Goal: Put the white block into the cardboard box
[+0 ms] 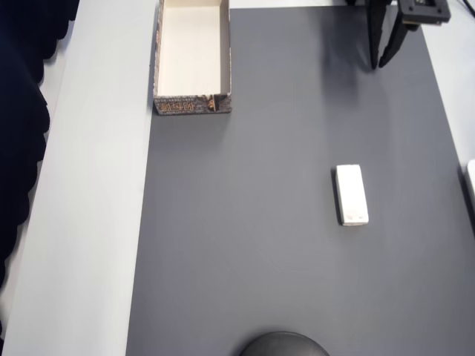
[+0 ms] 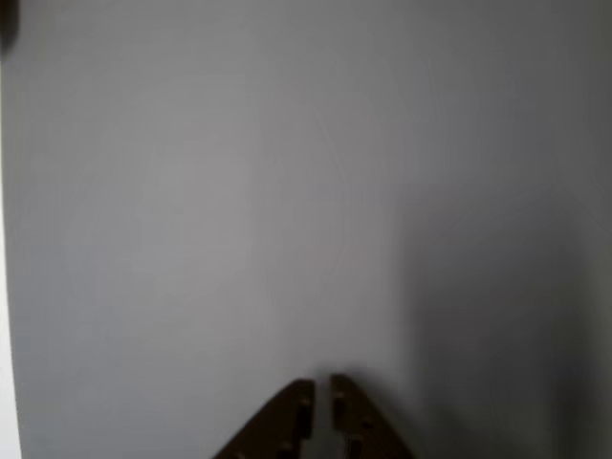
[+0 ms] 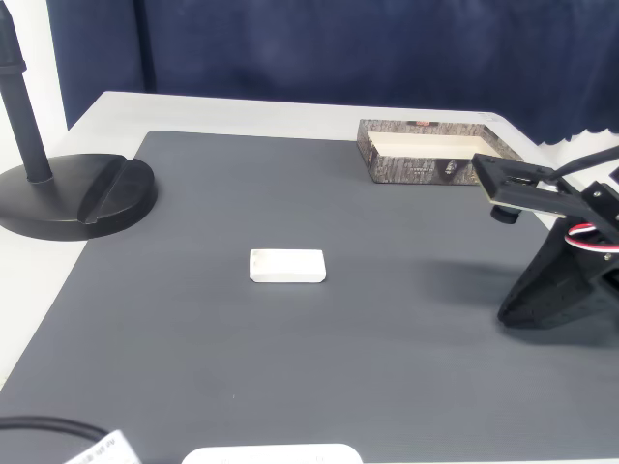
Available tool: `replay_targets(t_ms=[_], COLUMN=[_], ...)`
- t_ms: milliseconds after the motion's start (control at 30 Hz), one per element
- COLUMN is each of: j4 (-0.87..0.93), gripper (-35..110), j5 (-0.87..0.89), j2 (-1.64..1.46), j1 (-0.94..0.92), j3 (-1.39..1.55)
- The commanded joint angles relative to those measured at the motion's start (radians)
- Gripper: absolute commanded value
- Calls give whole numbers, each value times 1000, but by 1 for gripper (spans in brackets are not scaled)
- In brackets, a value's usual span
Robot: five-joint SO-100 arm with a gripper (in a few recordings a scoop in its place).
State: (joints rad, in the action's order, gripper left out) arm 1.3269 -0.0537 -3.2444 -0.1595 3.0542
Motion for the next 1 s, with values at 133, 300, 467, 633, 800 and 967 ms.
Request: replay_targets(t_ms=[133, 300, 467, 633, 800, 967], j4=[-29, -84, -253, -282, -278, -233], gripper=[-2, -2, -2, -2, -2, -2], j5=[72, 83, 91, 92, 110, 143], j2=[258, 368, 480, 615, 796, 959], j1=[-72, -91, -89, -97, -109, -141], j3=[-245, -295, -333, -443, -581, -729])
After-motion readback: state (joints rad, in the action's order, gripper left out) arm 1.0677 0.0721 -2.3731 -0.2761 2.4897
